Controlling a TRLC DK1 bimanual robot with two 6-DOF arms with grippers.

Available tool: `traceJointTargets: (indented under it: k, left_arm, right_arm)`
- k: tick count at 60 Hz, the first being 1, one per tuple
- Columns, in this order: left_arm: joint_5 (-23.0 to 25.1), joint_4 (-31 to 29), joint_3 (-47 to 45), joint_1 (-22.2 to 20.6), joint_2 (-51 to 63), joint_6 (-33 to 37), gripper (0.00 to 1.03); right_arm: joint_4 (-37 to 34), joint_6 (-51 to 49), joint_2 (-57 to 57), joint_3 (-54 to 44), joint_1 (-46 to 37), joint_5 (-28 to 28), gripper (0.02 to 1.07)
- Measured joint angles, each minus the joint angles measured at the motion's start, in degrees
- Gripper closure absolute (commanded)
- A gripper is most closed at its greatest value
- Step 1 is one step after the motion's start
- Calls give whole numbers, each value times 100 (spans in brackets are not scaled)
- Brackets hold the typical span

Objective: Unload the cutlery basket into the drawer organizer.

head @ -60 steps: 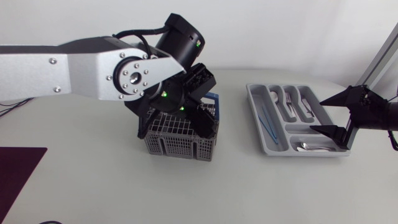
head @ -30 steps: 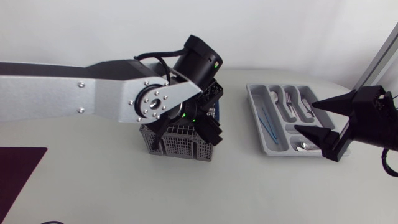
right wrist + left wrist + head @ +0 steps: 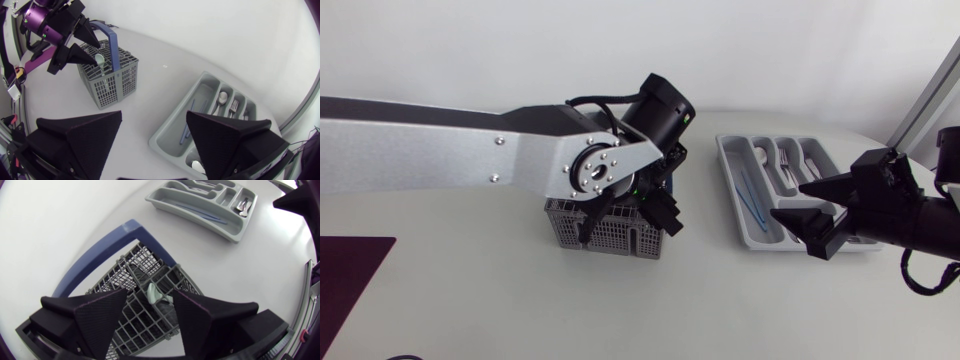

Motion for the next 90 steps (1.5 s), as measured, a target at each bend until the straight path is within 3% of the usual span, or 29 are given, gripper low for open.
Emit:
traceJointTargets:
  k: [13, 25, 26, 90]
  left_arm:
    - [-68, -44, 42, 0, 166, -39, 46]
    - [-188, -39, 136, 0, 192, -42, 71]
    - [-190, -42, 138, 0, 197, -44, 78]
    - [-358, -46, 201, -68, 116, -42, 86]
  right_arm:
    - [0, 105, 0, -11, 61, 0, 17]
    - [0, 105, -13, -92, 101, 2, 17]
    - [2, 105, -17, -94, 101, 2, 17]
    - [0, 37, -269, -262, 173, 2, 17]
